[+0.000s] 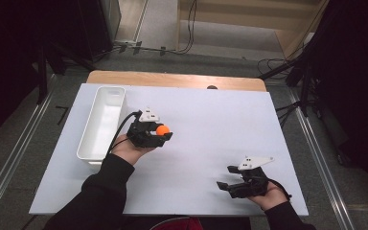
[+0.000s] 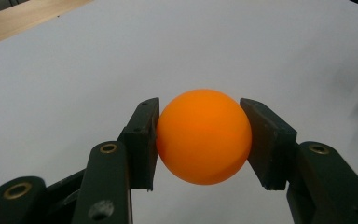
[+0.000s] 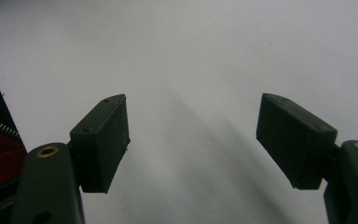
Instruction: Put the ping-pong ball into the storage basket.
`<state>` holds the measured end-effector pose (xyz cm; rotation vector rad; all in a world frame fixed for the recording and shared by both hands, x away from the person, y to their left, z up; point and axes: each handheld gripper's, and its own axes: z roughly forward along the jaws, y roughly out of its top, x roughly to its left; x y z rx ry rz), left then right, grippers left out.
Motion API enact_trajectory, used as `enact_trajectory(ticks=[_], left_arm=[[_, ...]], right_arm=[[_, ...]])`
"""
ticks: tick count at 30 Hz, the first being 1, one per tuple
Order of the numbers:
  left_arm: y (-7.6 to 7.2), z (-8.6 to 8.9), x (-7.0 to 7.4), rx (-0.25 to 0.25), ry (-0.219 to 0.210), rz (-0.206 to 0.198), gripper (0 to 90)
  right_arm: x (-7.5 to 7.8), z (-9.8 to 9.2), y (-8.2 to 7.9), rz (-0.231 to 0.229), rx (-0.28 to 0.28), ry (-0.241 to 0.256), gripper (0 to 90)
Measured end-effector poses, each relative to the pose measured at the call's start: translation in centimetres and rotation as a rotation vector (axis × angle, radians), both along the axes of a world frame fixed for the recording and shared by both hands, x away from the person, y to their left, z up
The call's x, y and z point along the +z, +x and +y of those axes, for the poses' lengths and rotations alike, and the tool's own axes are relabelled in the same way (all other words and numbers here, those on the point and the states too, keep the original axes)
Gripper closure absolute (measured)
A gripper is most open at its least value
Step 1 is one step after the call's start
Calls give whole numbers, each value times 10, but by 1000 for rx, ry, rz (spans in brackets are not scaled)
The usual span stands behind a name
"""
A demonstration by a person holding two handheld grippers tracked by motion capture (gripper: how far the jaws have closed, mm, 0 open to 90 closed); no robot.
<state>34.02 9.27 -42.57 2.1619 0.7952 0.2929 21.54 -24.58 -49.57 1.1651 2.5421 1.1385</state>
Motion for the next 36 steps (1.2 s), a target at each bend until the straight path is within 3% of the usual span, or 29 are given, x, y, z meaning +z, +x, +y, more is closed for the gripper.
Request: enact_trajectory(ticks=[36], left_arm=[[9, 35, 15, 58, 6, 25, 498]], right_arm=[[0, 0, 0, 0, -2, -1, 240]])
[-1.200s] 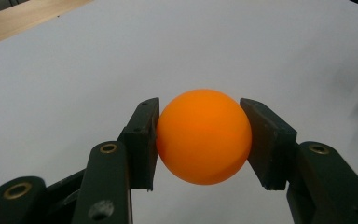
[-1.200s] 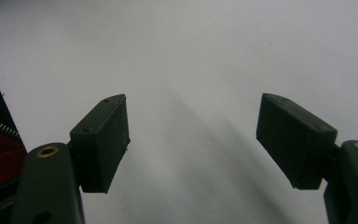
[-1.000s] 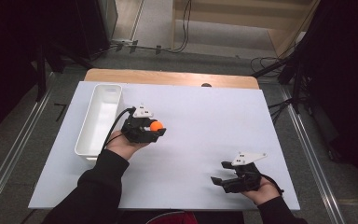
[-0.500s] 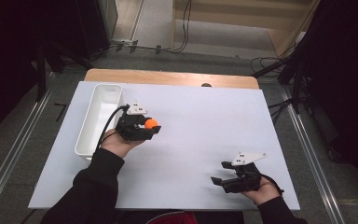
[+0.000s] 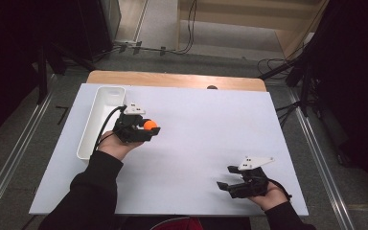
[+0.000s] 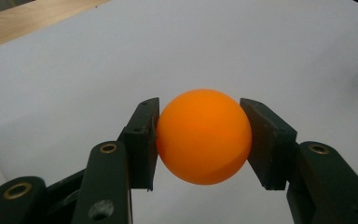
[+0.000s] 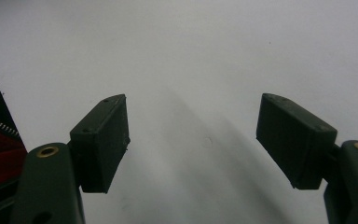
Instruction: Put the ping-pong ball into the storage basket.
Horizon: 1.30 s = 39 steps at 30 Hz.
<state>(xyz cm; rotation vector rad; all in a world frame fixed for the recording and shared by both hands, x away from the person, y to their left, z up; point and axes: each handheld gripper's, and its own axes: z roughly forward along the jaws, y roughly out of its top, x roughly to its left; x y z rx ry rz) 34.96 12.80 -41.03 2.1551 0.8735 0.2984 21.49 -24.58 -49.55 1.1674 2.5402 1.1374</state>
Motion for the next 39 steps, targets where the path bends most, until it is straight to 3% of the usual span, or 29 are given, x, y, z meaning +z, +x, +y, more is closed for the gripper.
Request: enact_trajectory(ticks=[39], left_arm=[[10, 41, 13, 109, -21, 8, 498]], right_arm=[[0, 0, 0, 0, -1, -1, 240]])
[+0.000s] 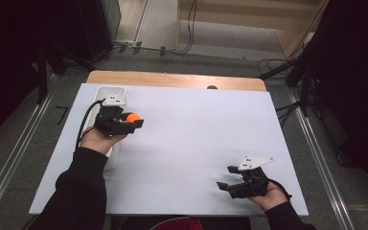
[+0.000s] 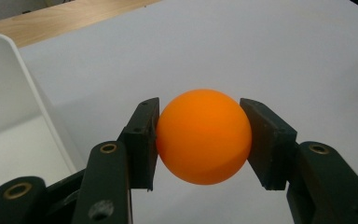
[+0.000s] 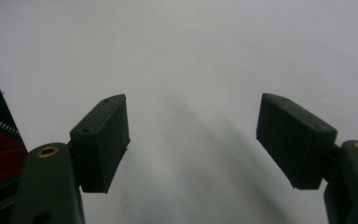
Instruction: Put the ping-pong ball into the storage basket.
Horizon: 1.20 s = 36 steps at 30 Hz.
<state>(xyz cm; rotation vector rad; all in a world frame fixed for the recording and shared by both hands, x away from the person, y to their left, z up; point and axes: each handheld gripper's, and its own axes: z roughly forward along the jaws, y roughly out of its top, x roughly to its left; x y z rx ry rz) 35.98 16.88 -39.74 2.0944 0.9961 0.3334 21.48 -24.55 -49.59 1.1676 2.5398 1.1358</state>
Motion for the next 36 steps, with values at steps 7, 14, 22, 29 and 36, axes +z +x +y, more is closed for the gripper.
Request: enact_trajectory(ticks=[7, 14, 22, 29, 36], left_arm=[[2, 7, 2, 14, 9, -2, 498], [3, 15, 4, 37, -4, 1, 498], [4, 23, 6, 68, -7, 4, 498], [6, 29, 6, 90, 7, -1, 498], [9, 39, 7, 124, 15, -4, 498]], right_arm=[[0, 0, 0, 1, 0, -2, 240], [0, 0, 0, 4, 2, -5, 240], [0, 0, 0, -2, 3, -3, 240], [0, 1, 0, -1, 4, -4, 240], [0, 1, 0, 3, 3, -5, 240]])
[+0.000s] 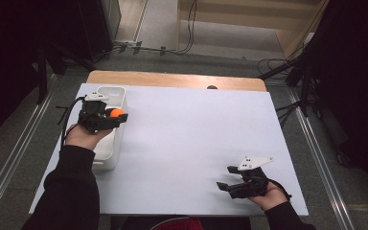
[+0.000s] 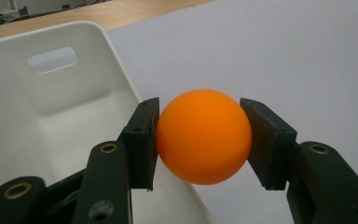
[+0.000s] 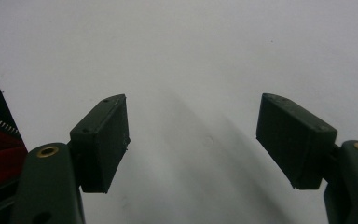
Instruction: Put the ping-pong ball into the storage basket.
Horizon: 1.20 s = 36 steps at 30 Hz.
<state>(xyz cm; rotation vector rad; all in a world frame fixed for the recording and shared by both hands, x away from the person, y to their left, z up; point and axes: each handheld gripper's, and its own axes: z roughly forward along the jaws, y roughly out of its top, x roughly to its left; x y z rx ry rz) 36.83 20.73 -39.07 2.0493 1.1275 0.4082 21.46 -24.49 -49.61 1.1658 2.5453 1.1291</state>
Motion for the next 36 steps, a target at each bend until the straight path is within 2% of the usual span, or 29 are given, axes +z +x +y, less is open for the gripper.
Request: enact_trajectory(ticks=[6, 25, 36], left_arm=[[2, 10, 0, 35, 10, -9, 498], [7, 32, -5, 111, 26, 5, 498], [11, 36, -11, 139, 33, 13, 498]], right_arm=[[0, 0, 0, 7, 4, 2, 240], [0, 0, 0, 0, -1, 0, 240], [0, 0, 0, 6, 2, 0, 240]])
